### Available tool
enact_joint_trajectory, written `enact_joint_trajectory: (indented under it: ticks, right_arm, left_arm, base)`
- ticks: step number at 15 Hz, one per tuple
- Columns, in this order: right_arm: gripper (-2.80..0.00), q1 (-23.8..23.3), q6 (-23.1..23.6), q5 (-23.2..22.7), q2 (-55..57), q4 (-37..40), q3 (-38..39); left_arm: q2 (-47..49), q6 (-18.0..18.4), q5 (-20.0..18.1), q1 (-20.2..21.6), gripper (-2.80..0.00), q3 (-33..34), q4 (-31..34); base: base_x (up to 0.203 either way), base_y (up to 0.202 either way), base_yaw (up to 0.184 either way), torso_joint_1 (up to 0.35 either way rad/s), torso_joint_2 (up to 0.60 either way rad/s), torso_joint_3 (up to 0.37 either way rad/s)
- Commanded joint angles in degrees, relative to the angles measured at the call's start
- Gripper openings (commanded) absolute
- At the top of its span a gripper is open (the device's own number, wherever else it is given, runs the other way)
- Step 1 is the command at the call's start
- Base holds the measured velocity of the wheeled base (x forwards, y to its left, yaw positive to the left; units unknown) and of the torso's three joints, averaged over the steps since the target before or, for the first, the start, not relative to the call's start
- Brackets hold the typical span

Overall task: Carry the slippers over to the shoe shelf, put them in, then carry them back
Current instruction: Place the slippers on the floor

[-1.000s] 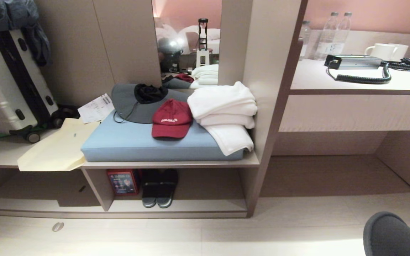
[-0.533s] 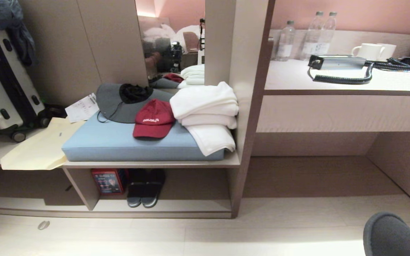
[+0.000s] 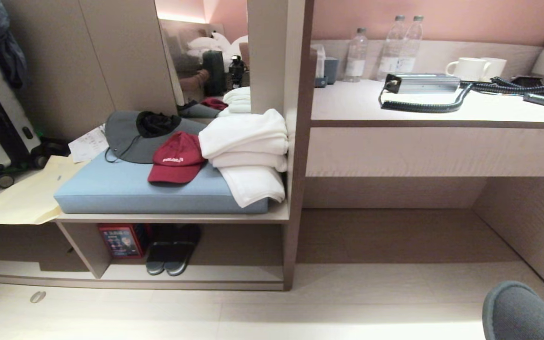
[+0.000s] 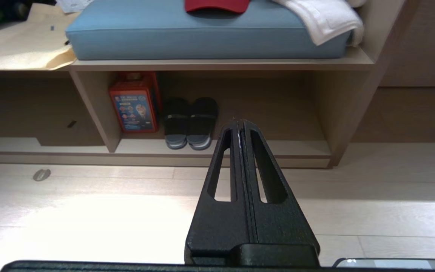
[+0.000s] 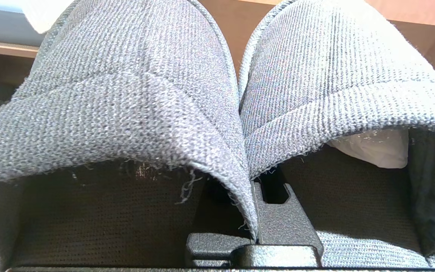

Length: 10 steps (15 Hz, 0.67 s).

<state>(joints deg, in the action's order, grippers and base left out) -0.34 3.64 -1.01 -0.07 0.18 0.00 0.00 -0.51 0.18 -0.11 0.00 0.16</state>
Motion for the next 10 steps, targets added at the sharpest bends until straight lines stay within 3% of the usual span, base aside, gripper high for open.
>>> enact_joint_trajectory:
  ticks: [1, 10]
  right_arm:
    - [-2.8, -0.02, 0.05, -0.04, -0.1, -0.01, 0.09]
    - [-2.8, -0.02, 0.05, -0.04, -0.1, -0.01, 0.09]
  left_arm:
    - [0.09, -0.02, -0.01, 0.02, -2.8, 0.0, 0.02]
    - [0.09, -0.02, -0.01, 0.02, -2.8, 0.0, 0.02]
  base:
    - [0.0, -0.195, 0.004, 0.001, 0.0, 0.001]
    - [0.0, -0.196, 0.003, 0.003, 0.0, 0.001]
